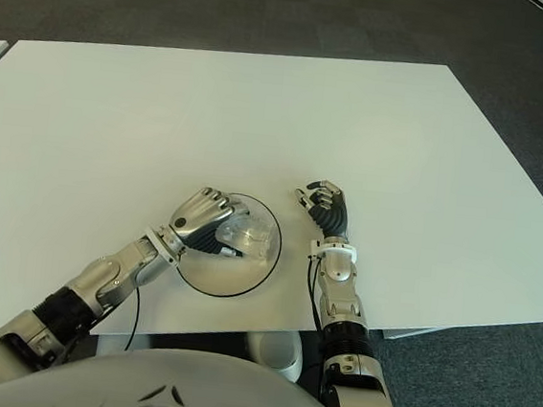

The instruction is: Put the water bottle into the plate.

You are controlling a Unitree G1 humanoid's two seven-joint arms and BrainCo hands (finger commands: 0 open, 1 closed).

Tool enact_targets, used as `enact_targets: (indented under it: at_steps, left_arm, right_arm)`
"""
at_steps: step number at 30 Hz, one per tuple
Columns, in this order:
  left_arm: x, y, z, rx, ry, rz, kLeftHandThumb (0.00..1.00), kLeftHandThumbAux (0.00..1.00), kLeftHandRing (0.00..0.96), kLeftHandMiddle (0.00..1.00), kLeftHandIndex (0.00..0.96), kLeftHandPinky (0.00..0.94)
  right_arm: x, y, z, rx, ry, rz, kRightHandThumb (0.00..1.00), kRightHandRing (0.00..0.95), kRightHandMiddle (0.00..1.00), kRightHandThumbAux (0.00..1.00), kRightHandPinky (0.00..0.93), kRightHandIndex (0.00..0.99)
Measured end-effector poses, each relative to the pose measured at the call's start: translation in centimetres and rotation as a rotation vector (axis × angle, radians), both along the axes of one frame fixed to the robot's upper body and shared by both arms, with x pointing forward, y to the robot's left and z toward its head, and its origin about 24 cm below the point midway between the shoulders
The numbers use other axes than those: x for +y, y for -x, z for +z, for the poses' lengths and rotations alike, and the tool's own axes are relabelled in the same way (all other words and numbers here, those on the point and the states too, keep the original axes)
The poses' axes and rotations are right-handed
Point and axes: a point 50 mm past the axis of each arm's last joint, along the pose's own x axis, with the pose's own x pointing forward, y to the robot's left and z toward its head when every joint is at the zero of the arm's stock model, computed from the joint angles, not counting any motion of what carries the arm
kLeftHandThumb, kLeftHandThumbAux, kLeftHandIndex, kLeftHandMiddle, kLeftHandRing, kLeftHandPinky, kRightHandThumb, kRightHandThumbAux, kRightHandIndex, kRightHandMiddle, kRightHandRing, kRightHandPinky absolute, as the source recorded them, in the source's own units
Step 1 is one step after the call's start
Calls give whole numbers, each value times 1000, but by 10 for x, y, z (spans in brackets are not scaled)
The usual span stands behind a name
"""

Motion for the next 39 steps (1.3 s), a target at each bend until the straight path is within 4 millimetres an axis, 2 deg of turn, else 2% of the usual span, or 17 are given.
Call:
enact_targets:
  at_steps: [17, 20, 23, 26, 27, 28, 29, 31, 36, 39]
  left_arm:
    - [2, -1, 0, 76, 14, -9, 835, 667, 651, 576, 392, 639]
    - [4, 0, 1, 76, 5, -13, 836, 665, 629, 514, 420, 616]
    - [5, 0, 1, 79, -4, -17, 835, 665, 611, 493, 428, 599]
    - [5, 1, 1, 79, -8, -22, 748, 688, 552, 494, 421, 546]
    - [6, 2, 1, 79, -9, -25, 615, 640, 497, 452, 365, 496]
    - [6, 2, 1, 79, -9, -26, 566, 623, 478, 436, 345, 478]
    - [6, 2, 1, 79, -8, -27, 478, 603, 424, 391, 295, 424]
    - [6, 3, 2, 82, -8, -32, 365, 588, 352, 331, 233, 348]
    - [5, 6, 2, 92, -11, -44, 235, 592, 265, 261, 167, 251]
    - [4, 7, 2, 99, -13, -53, 192, 597, 223, 227, 138, 202]
  right_arm:
    - [0, 0, 0, 0, 0, 2, 708, 704, 715, 727, 697, 438]
    - [0, 0, 0, 0, -1, 2, 709, 704, 715, 727, 701, 438]
    - [0, 0, 0, 0, -1, 1, 709, 704, 715, 727, 698, 438]
    - [0, 0, 0, 0, -1, 1, 709, 703, 714, 727, 696, 438]
    - [0, 0, 0, 0, -1, 1, 709, 702, 713, 727, 696, 438]
    - [0, 0, 0, 0, -1, 1, 709, 702, 713, 727, 696, 438]
    - [0, 0, 0, 0, -1, 1, 709, 702, 712, 728, 695, 438]
    - [0, 0, 0, 0, -1, 1, 709, 701, 712, 728, 690, 438]
    - [0, 0, 0, -1, -1, 1, 709, 699, 712, 728, 681, 438]
    - [1, 0, 0, -2, -2, 1, 709, 698, 712, 728, 684, 438]
